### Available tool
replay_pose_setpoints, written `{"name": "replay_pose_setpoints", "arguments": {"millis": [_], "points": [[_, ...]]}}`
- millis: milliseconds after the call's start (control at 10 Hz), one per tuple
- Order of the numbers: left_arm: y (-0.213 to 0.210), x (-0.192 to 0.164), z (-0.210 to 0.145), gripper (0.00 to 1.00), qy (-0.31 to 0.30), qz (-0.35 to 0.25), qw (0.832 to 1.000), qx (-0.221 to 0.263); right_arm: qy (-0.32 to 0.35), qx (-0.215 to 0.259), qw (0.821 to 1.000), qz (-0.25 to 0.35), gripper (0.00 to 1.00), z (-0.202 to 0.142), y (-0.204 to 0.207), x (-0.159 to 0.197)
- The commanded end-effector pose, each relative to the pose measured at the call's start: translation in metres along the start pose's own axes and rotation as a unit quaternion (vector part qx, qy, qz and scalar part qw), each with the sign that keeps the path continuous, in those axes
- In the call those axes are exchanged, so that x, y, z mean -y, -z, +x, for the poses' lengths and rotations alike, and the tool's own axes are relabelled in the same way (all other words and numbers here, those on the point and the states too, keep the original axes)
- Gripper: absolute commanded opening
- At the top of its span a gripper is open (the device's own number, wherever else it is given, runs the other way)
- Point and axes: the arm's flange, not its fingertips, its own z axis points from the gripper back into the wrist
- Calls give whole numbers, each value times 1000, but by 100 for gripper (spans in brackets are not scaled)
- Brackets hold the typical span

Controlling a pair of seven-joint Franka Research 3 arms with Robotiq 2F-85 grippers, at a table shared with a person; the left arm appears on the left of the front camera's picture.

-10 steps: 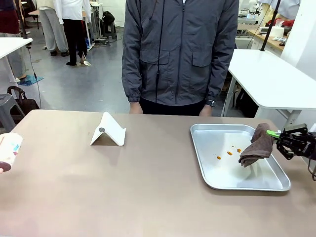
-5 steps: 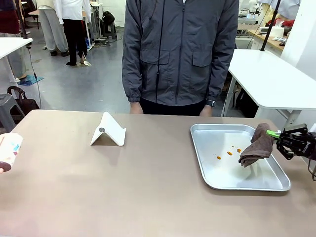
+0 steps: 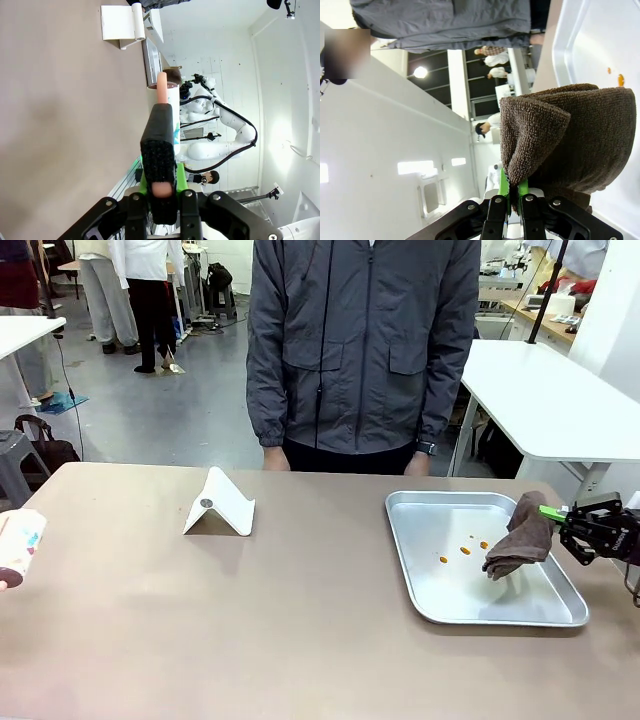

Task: Clean the surface of the table.
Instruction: Clean the area not pointed to by the person.

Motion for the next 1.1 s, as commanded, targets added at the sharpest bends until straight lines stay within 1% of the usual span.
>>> {"name": "replay_pose_setpoints", "arguments": {"millis": [0,100,300,400,600,700,800,900,1000], "points": [[4,4,-3,22,-1,1,1000,2,-27,1,998,-63,7,1,-5,-32],[4,4,-3,22,-1,1,1000,2,-41,2,996,-85,7,2,-9,-44],[4,4,-3,22,-1,1,1000,2,-76,-16,985,-153,7,7,-8,-70],[4,4,-3,22,-1,1,1000,2,-89,-22,981,-168,7,12,-4,-76],[4,4,-3,22,-1,1,1000,2,-135,-18,968,-211,7,25,15,-74],[4,4,-3,22,-1,1,1000,2,-166,-28,957,-235,7,31,25,-66],[4,4,-3,22,-1,1,1000,2,-190,-15,945,-265,7,38,34,-59],[4,4,-3,22,-1,1,1000,2,-206,-26,942,-263,7,43,42,-53],[4,4,-3,22,-1,1,1000,2,-225,-15,931,-285,7,50,50,-47]]}}
